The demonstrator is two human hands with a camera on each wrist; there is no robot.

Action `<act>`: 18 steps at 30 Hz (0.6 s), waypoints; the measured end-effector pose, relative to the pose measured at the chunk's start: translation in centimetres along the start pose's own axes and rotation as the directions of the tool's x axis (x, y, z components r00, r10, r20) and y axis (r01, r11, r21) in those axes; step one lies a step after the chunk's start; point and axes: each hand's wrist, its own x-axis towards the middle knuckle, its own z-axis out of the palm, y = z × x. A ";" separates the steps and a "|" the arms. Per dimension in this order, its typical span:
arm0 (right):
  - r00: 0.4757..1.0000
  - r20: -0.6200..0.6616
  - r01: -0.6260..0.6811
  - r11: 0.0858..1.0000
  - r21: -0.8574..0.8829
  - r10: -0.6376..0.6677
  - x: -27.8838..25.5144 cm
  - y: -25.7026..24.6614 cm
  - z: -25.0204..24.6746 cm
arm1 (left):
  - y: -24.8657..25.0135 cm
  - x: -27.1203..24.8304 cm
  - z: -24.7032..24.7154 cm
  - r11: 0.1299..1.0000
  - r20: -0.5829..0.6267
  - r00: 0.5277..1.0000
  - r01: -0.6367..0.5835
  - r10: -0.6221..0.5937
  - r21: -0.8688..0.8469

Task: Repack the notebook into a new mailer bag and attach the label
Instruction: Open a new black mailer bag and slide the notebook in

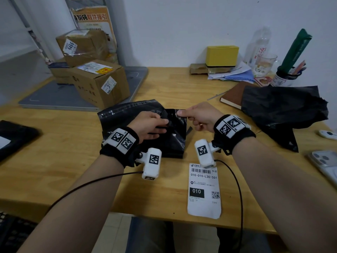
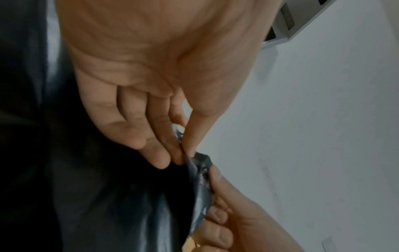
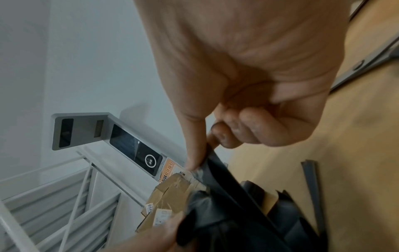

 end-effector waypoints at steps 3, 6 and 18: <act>0.997 0.080 0.024 0.999 -0.036 -0.021 -0.4 -0.4 0.4 | 0.3 -0.1 0.5 1.000 -0.014 1.000 -0.010 0.010 0.000; 0.986 0.162 0.040 0.996 -0.083 -0.027 -0.6 -0.7 1.0 | 0.9 -0.6 0.8 0.998 0.045 0.997 0.062 -0.063 0.017; 0.998 -0.040 0.049 0.989 0.140 -0.044 -0.5 -1.3 -0.1 | 1.0 -0.3 -0.3 0.996 -0.078 0.996 0.031 -0.038 -0.080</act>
